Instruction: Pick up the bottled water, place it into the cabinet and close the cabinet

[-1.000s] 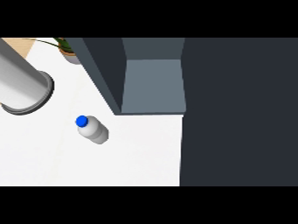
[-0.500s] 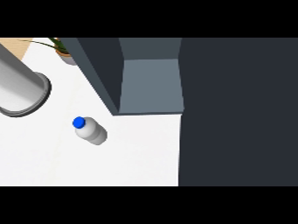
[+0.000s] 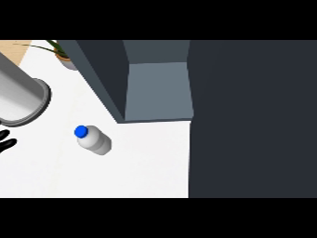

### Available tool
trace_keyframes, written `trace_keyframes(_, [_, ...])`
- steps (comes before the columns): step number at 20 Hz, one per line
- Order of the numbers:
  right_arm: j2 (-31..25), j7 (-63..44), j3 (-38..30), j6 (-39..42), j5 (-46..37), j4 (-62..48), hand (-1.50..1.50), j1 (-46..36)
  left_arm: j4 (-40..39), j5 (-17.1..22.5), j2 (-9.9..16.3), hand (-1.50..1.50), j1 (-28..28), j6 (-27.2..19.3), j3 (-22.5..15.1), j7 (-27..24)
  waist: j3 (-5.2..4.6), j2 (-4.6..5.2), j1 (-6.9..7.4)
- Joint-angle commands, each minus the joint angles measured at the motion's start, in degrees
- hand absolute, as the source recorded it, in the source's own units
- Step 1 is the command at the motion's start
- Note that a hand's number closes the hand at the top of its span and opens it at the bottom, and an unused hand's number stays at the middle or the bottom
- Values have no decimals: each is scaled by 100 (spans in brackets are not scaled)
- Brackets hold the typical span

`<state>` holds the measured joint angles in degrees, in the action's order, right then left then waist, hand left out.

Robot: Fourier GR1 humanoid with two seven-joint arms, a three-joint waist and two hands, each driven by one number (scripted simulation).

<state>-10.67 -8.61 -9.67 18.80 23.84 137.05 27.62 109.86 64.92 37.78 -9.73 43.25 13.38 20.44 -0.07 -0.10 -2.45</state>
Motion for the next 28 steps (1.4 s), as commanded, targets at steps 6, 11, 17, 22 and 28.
trace_keyframes(6, [207,-74,-1,134,806,747,-150,489,-1482,-1971,-967,-150,1232,664,-290,-439,-4,16,2])
trace_keyframes(11, [74,-12,-255,243,1088,907,-150,688,-2119,-3283,-1723,-150,1592,941,-402,-990,-11,19,-17])
trace_keyframes(17, [35,121,-381,441,1330,864,-150,945,-2589,-4387,-2141,-150,1860,825,-425,-1577,-4,5,57])
trace_keyframes(22, [40,268,-467,498,1447,918,-150,1113,-3455,-5310,-2323,-150,2196,677,-420,-2247,-11,20,5])
trace_keyframes(28, [1,307,-420,526,1425,1005,-150,1275,-4300,-6175,-2421,-150,2285,545,-623,-3068,-13,27,54])
